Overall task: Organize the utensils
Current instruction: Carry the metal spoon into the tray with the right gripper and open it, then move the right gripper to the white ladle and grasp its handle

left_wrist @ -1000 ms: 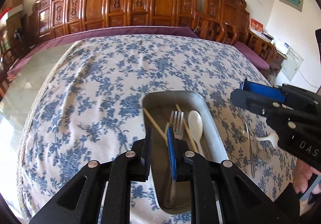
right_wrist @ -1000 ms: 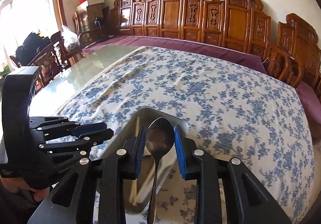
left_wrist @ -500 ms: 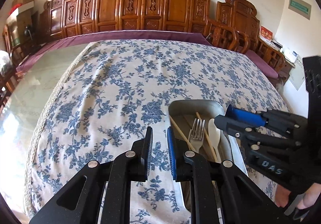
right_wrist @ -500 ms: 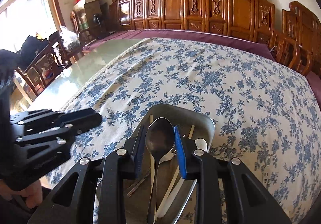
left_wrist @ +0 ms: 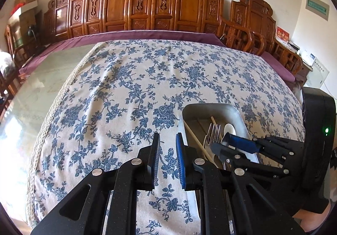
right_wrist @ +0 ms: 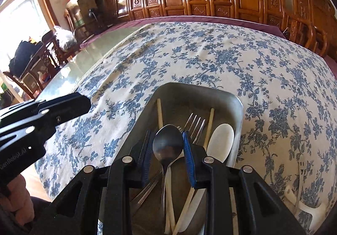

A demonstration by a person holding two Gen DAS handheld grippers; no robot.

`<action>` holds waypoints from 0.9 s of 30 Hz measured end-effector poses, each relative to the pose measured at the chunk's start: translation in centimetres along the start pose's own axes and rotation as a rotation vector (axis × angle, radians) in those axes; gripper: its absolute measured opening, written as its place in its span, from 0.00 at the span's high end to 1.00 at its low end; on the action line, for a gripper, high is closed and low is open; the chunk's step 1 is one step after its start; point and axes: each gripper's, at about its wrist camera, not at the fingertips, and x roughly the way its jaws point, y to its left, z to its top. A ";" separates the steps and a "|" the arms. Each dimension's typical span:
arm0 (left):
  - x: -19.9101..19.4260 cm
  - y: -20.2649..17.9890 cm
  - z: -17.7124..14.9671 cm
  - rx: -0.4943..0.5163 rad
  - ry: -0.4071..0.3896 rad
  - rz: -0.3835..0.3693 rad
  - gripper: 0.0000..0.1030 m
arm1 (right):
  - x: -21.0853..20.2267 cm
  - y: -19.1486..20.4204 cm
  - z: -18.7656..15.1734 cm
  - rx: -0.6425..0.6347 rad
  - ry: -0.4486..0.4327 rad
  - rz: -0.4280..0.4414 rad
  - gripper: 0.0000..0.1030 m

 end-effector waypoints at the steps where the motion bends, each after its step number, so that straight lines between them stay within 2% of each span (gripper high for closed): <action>1: 0.0 0.0 0.0 0.000 0.001 0.000 0.86 | 0.0 0.0 0.0 -0.004 0.003 0.002 0.70; 9: 0.0 -0.2 0.1 0.003 -0.001 -0.001 0.86 | -0.5 -0.4 0.0 -0.024 0.000 0.021 0.69; 14: 0.0 -0.9 0.1 0.007 0.000 -0.008 0.85 | -2.6 -1.6 -0.1 -0.044 -0.024 0.016 0.69; 16: 0.1 -1.5 0.1 0.012 0.000 -0.018 0.76 | -4.3 -2.6 -0.5 -0.057 -0.041 -0.006 0.69; 23: 0.3 -4.8 0.0 0.046 0.004 -0.073 0.60 | -9.2 -8.8 -3.3 -0.051 -0.049 -0.134 0.69; 24: 0.4 -5.2 0.0 0.050 0.005 -0.080 0.53 | -9.8 -10.0 -3.9 -0.051 -0.043 -0.162 0.69; 27: 0.5 -6.9 -0.2 0.072 0.006 -0.102 0.51 | -10.8 -12.8 -5.2 -0.051 -0.025 -0.226 0.69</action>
